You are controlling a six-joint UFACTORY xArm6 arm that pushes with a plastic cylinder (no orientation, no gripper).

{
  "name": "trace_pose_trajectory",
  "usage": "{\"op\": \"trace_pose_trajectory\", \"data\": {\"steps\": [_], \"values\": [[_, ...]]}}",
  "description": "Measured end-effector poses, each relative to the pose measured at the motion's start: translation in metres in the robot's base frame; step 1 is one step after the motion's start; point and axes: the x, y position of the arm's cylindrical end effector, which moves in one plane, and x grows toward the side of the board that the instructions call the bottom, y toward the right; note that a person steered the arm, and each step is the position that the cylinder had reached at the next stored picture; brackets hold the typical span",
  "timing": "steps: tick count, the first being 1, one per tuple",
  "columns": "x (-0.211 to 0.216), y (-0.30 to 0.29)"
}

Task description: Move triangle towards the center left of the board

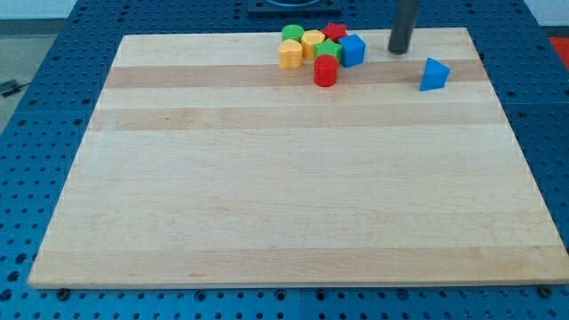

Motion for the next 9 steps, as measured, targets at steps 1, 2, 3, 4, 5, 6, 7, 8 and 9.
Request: {"op": "trace_pose_trajectory", "data": {"steps": [1, 2, 3, 4, 5, 6, 7, 8, 9], "values": [[0.013, 0.063], [0.039, 0.075], [0.066, 0.051], [0.074, 0.018], [0.074, 0.018], [0.077, 0.001], [0.095, -0.042], [0.110, -0.094], [0.120, -0.152]]}}
